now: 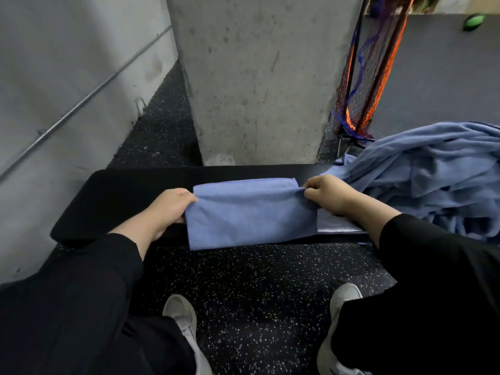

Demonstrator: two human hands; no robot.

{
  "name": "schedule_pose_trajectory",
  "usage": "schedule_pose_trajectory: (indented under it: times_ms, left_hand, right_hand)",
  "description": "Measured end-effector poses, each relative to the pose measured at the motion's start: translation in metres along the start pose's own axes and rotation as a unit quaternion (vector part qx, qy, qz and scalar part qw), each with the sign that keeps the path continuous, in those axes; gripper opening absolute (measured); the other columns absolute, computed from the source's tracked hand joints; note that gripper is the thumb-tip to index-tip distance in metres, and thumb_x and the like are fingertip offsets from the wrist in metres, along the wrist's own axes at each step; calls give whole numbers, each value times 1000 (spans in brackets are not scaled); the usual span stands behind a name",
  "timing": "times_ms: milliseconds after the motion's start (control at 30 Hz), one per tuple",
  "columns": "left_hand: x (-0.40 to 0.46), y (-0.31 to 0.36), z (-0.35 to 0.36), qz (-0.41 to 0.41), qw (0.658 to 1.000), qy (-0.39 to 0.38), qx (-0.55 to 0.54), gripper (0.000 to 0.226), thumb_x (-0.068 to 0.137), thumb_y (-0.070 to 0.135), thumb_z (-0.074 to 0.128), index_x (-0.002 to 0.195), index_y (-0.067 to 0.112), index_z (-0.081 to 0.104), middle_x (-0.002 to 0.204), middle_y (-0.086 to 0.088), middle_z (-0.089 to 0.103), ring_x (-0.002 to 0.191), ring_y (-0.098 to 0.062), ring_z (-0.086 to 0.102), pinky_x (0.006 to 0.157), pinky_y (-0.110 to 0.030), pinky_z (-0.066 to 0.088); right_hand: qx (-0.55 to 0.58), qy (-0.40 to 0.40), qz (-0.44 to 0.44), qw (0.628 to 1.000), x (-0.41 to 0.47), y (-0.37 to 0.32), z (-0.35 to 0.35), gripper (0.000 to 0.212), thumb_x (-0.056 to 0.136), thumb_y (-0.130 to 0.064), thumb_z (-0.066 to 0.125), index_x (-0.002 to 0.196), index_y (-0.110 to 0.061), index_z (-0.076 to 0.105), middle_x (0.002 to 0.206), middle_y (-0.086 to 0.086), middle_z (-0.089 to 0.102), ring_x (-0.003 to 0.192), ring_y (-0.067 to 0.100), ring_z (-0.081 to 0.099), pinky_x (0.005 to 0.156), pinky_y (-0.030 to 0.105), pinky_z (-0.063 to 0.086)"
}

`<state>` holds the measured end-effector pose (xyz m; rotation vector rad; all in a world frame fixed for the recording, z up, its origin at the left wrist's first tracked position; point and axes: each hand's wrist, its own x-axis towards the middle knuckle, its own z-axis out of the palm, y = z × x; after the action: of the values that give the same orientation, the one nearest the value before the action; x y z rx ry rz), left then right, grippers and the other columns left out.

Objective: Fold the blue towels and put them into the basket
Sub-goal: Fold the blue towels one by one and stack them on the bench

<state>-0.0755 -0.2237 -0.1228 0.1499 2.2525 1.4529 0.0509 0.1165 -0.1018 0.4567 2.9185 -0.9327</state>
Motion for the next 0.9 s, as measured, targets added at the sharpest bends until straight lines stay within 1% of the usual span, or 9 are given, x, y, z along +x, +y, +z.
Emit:
schedule_pose_trajectory:
  times_ms: [67,167,300,433,500,600,700,800,900]
  left_hand:
    - [14,1,0,-6,1000,17,19,19,85,23,55,86,5,62,89,-12,62,88,-27,62,79,-41,55]
    - [36,1,1,-26,997,36,57,26,90,21,52,100,0,63,105,-22,65,96,-33,65,87,-48,58]
    - [70,-1,-1,-33,991,55,121,20,94,16,46,98,6,63,90,-15,60,80,-26,59,80,-49,59]
    - [95,1,0,-30,980,51,188,19,96,17,47,96,7,64,82,-13,64,69,-25,61,62,-36,56]
    - [106,3,2,1,963,67,262,18,98,23,52,90,12,64,84,-11,69,68,-26,64,62,-36,53]
    - [116,3,5,21,925,126,359,18,97,35,60,94,18,60,93,-1,65,83,-23,64,69,-38,51]
    - [117,-1,9,57,897,152,411,34,97,39,60,127,24,53,121,-1,55,102,-22,57,81,-42,51]
    - [119,-5,15,146,869,80,466,45,99,35,57,143,29,48,143,1,48,128,-24,48,103,-44,41]
    - [119,-10,24,198,846,14,496,46,103,30,49,149,32,43,154,8,40,139,-18,37,109,-40,29]
  right_hand:
    - [3,31,10,999,15,2,3,14,90,-12,54,84,-12,67,72,6,63,64,17,52,45,17,36]
    - [13,46,24,999,46,2,10,17,91,-12,52,79,-10,64,68,6,60,69,23,53,57,28,40]
    - [-19,34,58,998,87,7,25,20,93,-15,48,88,-3,63,83,17,67,83,36,64,70,37,51]
    - [-70,41,89,993,109,9,32,19,92,-18,49,89,-9,66,97,18,69,94,36,61,71,32,38]
    - [-93,45,95,990,115,11,36,17,92,-19,52,90,-9,66,100,19,69,97,37,62,71,32,38]
    - [-142,69,71,985,117,17,44,20,93,-25,57,100,-8,66,108,18,67,103,38,61,76,37,45]
    - [-173,138,40,974,110,12,45,28,91,-33,64,109,-11,58,112,15,57,103,39,58,80,43,49]
    - [-182,133,-10,974,99,-7,46,27,92,-33,61,112,-15,60,112,11,57,104,36,59,80,41,47]
    - [-182,56,-37,981,83,-25,58,24,94,-36,58,108,-18,65,109,6,61,102,32,61,80,37,46]
